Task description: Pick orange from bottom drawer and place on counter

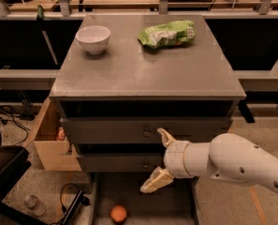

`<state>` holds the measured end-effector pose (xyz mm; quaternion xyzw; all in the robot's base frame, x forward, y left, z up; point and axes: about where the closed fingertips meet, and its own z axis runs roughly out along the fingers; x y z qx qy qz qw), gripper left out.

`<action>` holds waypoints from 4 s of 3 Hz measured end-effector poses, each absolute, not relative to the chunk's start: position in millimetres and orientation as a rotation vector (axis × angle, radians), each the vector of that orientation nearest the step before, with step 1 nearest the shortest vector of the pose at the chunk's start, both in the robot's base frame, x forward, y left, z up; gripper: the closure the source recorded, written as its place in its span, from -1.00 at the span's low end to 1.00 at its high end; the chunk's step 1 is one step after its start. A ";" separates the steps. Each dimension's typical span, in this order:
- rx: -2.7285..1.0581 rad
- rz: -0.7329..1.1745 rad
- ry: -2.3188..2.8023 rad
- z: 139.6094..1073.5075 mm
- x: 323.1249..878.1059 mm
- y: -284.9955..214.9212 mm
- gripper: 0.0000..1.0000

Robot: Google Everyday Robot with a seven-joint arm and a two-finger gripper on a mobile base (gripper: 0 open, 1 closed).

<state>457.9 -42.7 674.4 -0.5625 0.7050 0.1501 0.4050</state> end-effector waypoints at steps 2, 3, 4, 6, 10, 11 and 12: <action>-1.420 0.456 1.802 614.4 438.8 -65.8 -1.00; -1.501 0.511 1.776 554.8 420.4 -96.7 -1.00; -1.593 0.574 1.710 482.2 409.1 -122.2 -1.00; -1.589 0.656 1.702 423.3 411.5 -126.3 -1.00; -1.557 0.847 1.618 321.1 433.8 -41.7 -1.00; -1.554 0.897 1.604 300.7 435.7 -24.2 -1.00; -1.563 0.912 1.592 279.5 437.6 -6.3 -1.00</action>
Offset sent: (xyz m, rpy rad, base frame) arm -0.0424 -0.0564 -0.1279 0.0338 0.1133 0.0526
